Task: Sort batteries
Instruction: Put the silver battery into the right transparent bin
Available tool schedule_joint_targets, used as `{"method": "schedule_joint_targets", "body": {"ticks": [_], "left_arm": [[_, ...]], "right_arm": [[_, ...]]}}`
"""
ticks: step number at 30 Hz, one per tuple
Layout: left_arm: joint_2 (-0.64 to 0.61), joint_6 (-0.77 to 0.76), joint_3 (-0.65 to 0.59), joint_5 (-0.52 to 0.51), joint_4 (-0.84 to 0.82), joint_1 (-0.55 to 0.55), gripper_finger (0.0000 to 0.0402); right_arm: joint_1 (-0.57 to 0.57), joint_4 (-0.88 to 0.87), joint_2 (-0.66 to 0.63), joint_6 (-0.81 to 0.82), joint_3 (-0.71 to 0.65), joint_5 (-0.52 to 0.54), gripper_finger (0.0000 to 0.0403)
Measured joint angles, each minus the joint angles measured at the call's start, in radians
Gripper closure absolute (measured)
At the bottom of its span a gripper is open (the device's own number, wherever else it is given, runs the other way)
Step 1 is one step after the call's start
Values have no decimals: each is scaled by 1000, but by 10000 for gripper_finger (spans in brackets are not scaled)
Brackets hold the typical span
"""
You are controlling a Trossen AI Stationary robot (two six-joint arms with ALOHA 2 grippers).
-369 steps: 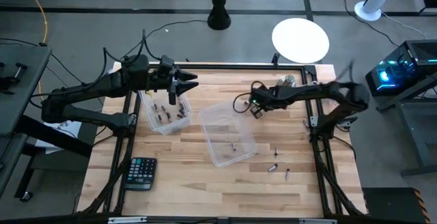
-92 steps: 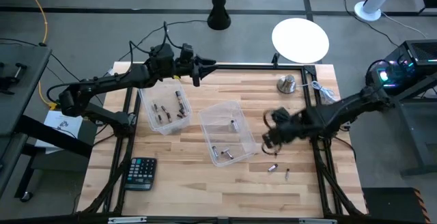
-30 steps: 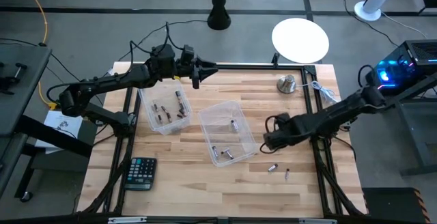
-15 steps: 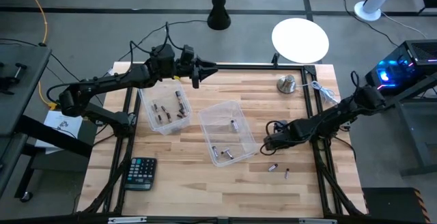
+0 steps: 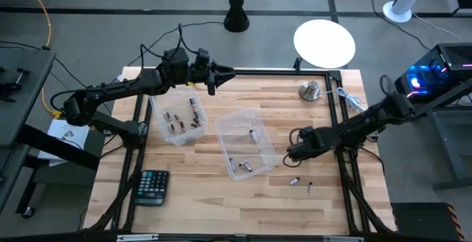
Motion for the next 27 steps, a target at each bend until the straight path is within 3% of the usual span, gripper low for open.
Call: {"method": "schedule_joint_targets", "body": {"ticks": [4, 7, 9, 12, 16, 19, 23, 27], "left_arm": [[0, 15, 0, 0, 1, 2, 233], [0, 15, 0, 0, 0, 7, 233], [0, 15, 0, -1, 0, 7, 233], [0, 15, 0, -1, 0, 7, 233], [0, 14, 0, -1, -1, 7, 233], [0, -10, 0, 0, -1, 6, 233], [0, -30, 0, 1, -1, 6, 233], [0, -33, 0, 4, 0, 5, 233]], "right_arm": [[-1, -122, -58, -16, 167, 206, 394], [-1, 12, -90, -121, 289, 377, 398], [-4, 132, -90, -239, 336, 427, 398], [-18, 396, -63, -430, 363, 378, 397], [-39, 596, 24, -521, 362, 293, 389], [-65, 599, 77, -535, 379, 222, 352], [-85, 556, 102, -633, 438, 172, 273], [-88, 375, 95, -737, 563, 174, 209]]}}
